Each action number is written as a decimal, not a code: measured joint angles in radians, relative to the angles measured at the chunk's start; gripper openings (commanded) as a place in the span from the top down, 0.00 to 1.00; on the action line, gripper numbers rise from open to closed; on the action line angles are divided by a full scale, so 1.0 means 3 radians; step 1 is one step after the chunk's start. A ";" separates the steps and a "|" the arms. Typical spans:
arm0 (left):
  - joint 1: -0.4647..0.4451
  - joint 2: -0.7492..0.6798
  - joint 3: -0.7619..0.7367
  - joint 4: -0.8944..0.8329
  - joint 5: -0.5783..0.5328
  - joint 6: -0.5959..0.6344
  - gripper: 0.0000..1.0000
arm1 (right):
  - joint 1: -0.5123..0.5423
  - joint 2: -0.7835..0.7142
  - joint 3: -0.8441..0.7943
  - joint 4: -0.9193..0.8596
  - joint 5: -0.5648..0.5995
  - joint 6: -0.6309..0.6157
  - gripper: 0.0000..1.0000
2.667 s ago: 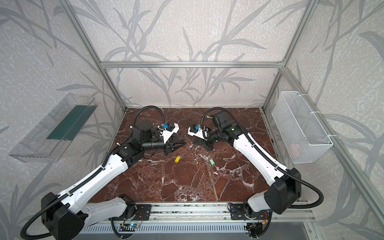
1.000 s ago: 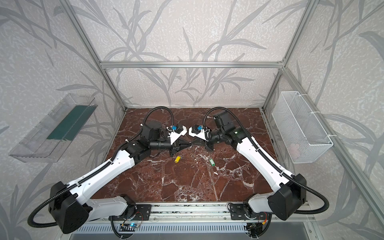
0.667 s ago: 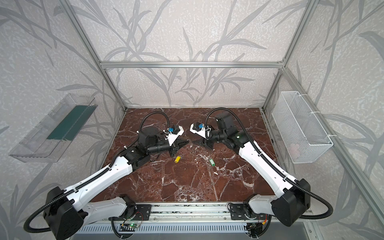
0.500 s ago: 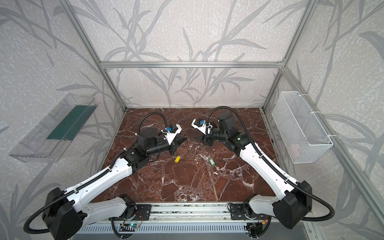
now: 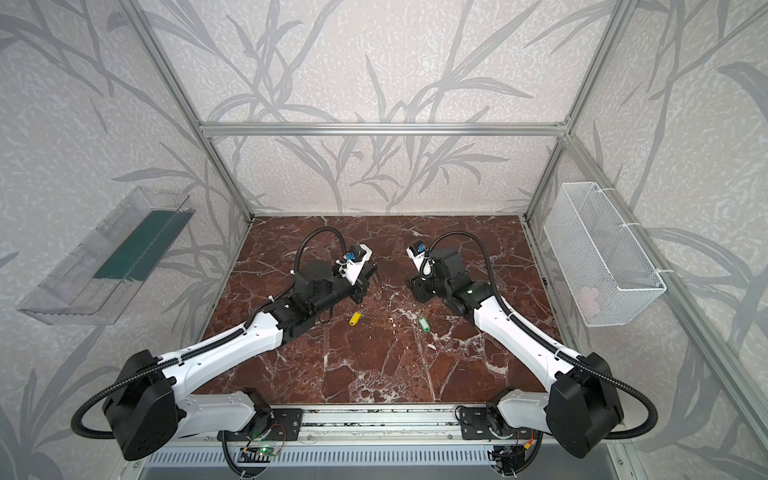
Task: Put the keys on the keyring
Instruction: 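Lower the right gripper onto the green-tag key and close on it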
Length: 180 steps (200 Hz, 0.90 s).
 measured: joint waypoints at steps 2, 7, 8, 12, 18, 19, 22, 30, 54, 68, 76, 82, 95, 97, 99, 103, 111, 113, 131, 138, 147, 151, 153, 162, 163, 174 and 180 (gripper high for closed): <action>-0.0001 0.0000 -0.0003 0.0011 -0.0011 0.0000 1.00 | 0.0000 0.0000 -0.0025 -0.0010 0.0010 0.0014 0.43; -0.0001 0.0004 -0.0009 0.0033 -0.0042 -0.0005 1.00 | 0.0000 0.0001 -0.0079 -0.0029 0.0034 0.0079 0.43; -0.0001 0.0004 -0.0010 0.0037 -0.0046 -0.0005 1.00 | 0.0000 0.0001 -0.0094 -0.0036 0.0042 0.0104 0.43; -0.0001 0.0006 -0.0014 0.0052 -0.0065 -0.0006 1.00 | 0.0000 0.0005 -0.0144 -0.0060 0.0065 0.0163 0.44; -0.0001 0.0008 -0.0017 0.0071 -0.0083 -0.0006 1.00 | 0.0000 0.0009 -0.0178 -0.0080 0.0088 0.0216 0.44; -0.0001 0.0008 -0.0017 0.0071 -0.0083 -0.0006 1.00 | 0.0000 0.0014 -0.0197 -0.0084 0.0090 0.0251 0.44; -0.0003 0.0010 -0.0017 0.0081 -0.0092 -0.0008 1.00 | 0.0000 0.0019 -0.0225 -0.0102 0.0102 0.0276 0.45; -0.0003 0.0013 -0.0019 0.0099 -0.0106 -0.0008 1.00 | 0.0000 0.0045 -0.0285 -0.0118 0.0130 0.0397 0.45; -0.0006 0.0024 -0.0023 0.0144 -0.0140 -0.0008 1.00 | 0.0011 0.0200 -0.0430 -0.0123 0.0206 0.0757 0.46; -0.0008 0.0024 -0.0025 0.0154 -0.0140 -0.0008 1.00 | 0.0027 0.0323 -0.0477 -0.0118 0.0233 0.0928 0.46; -0.0009 0.0025 -0.0025 0.0158 -0.0140 -0.0008 1.00 | 0.0038 0.0403 -0.0484 -0.0118 0.0251 0.1038 0.45; -0.0013 0.0024 -0.0025 0.0159 -0.0140 -0.0008 1.00 | 0.0047 0.0467 -0.0484 -0.0114 0.0259 0.1087 0.45; -0.0018 0.0024 -0.0025 0.0160 -0.0139 -0.0006 1.00 | 0.0065 0.0576 -0.0484 -0.0097 0.0272 0.1194 0.45; -0.0019 0.0024 -0.0025 0.0160 -0.0139 -0.0006 1.00 | 0.0069 0.0599 -0.0484 -0.0092 0.0275 0.1212 0.45; -0.0019 0.0024 -0.0025 0.0159 -0.0139 -0.0006 1.00 | 0.0071 0.0609 -0.0484 -0.0090 0.0278 0.1221 0.45; -0.0022 0.0024 -0.0025 0.0160 -0.0139 -0.0006 1.00 | 0.0075 0.0633 -0.0484 -0.0084 0.0284 0.1236 0.45; -0.0025 0.0024 -0.0025 0.0160 -0.0137 -0.0005 1.00 | 0.0085 0.0694 -0.0484 -0.0065 0.0292 0.1289 0.45; -0.0025 0.0024 -0.0025 0.0159 -0.0139 -0.0005 1.00 | 0.0088 0.0706 -0.0484 -0.0064 0.0294 0.1288 0.45; -0.0027 0.0024 -0.0027 0.0158 -0.0137 -0.0004 1.00 | 0.0099 0.0805 -0.0484 -0.0048 0.0319 0.1349 0.45; -0.0027 0.0024 -0.0027 0.0156 -0.0137 -0.0004 1.00 | 0.0102 0.0835 -0.0482 -0.0047 0.0327 0.1359 0.45; -0.0027 0.0024 -0.0029 0.0156 -0.0135 -0.0004 1.00 | 0.0103 0.0877 -0.0479 -0.0046 0.0341 0.1373 0.47; -0.0027 0.0024 -0.0032 0.0156 -0.0134 -0.0004 1.00 | 0.0103 0.0896 -0.0478 -0.0046 0.0346 0.1377 0.47; -0.0027 0.0024 -0.0032 0.0156 -0.0134 -0.0004 1.00 | 0.0103 0.0903 -0.0477 -0.0047 0.0346 0.1377 0.48; -0.0027 0.0024 -0.0037 0.0154 -0.0128 -0.0003 1.00 | 0.0104 0.0946 -0.0468 -0.0047 0.0348 0.1383 0.49; -0.0027 0.0024 -0.0037 0.0155 -0.0127 -0.0003 1.00 | 0.0104 0.0949 -0.0467 -0.0047 0.0350 0.1382 0.50; -0.0028 0.0024 -0.0046 0.0154 -0.0125 0.0000 1.00 | 0.0106 0.0998 -0.0441 -0.0046 0.0350 0.1382 0.52; -0.0028 0.0024 -0.0048 0.0153 -0.0123 0.0001 1.00 | 0.0107 0.1015 -0.0426 -0.0034 0.0348 0.1382 0.54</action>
